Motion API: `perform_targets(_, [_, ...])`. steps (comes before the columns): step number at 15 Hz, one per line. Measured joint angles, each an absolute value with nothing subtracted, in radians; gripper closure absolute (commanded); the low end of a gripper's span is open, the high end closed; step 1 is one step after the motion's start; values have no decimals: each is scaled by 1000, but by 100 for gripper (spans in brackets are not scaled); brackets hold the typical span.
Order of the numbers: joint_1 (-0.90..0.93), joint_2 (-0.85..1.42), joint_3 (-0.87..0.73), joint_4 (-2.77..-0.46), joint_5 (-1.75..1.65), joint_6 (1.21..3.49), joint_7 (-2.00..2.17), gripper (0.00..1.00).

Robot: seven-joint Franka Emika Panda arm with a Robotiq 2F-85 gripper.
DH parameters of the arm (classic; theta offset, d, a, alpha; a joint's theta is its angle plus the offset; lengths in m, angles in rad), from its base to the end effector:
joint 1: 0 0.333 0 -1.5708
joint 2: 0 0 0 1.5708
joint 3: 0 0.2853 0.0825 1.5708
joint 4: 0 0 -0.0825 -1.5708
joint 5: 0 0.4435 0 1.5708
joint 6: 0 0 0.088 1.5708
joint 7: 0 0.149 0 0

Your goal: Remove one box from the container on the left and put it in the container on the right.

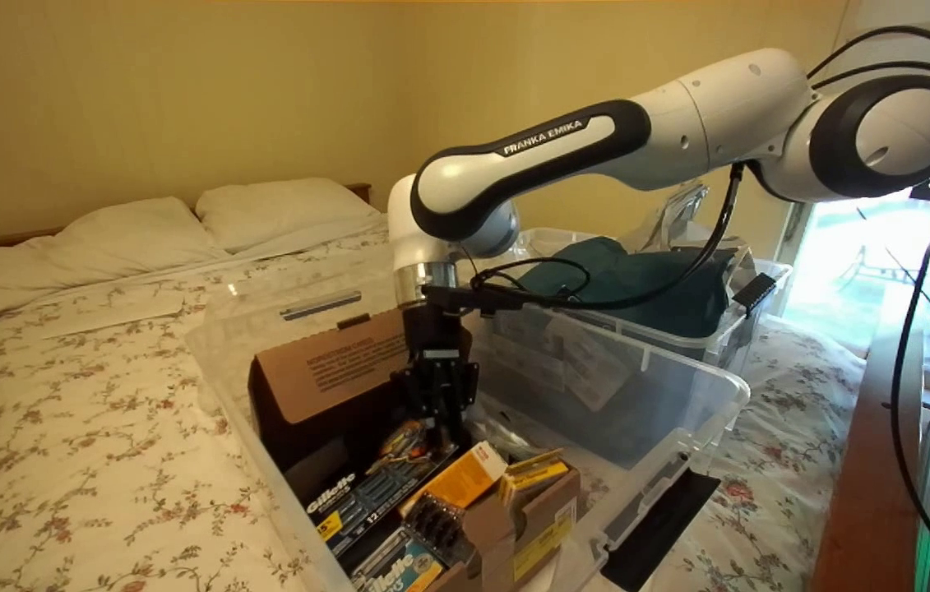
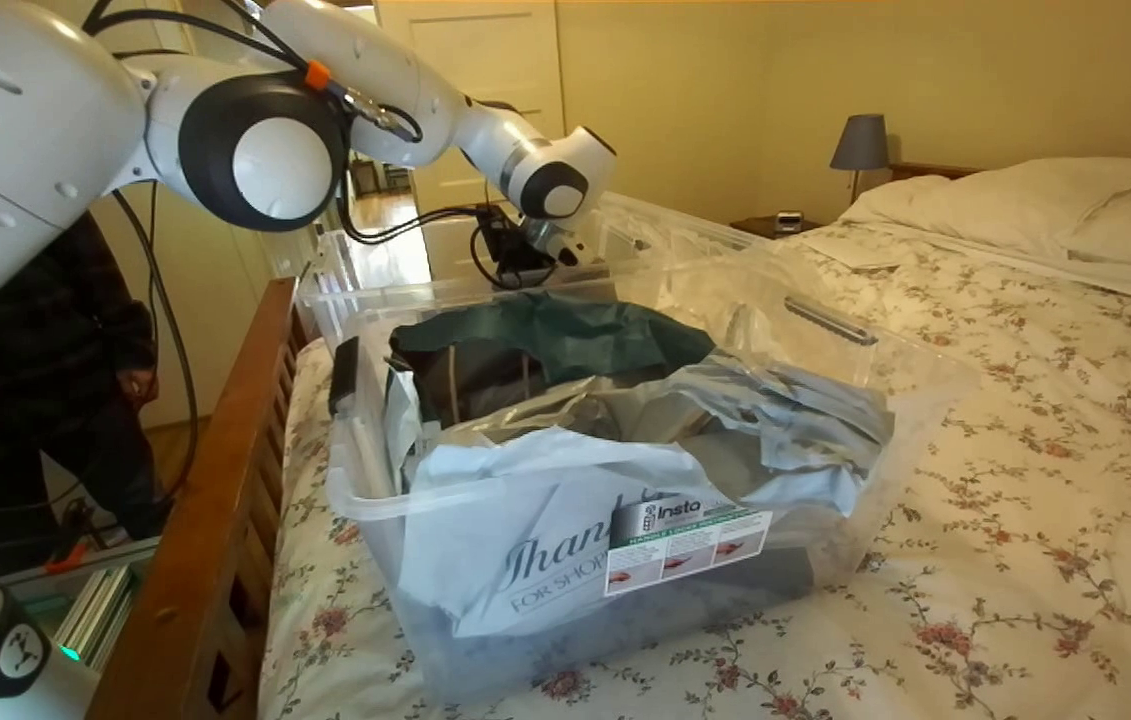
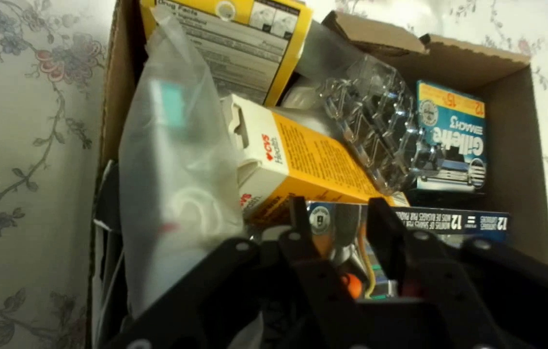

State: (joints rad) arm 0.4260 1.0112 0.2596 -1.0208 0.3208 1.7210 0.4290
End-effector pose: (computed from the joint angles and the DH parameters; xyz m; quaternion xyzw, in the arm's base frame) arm 0.6000 0.4799 0.1540 -0.9537 -0.0347 0.2549 0.1559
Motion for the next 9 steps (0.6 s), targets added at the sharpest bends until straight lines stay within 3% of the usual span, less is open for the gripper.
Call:
perform_targets(2, [400, 1033, 273, -1001, 357, 1684, 419, 100])
perform_targets(5, [376, 1055, 289, -969, 391, 1634, 412, 100])
perform_targets(6, [378, 1056, 286, -962, 389, 1633, 414, 74])
perform_targets(7, [387, 1057, 276, -957, 377, 1633, 419, 72])
perform_targets(9, [424, 1057, 244, -949, 330, 1633, 441, 59])
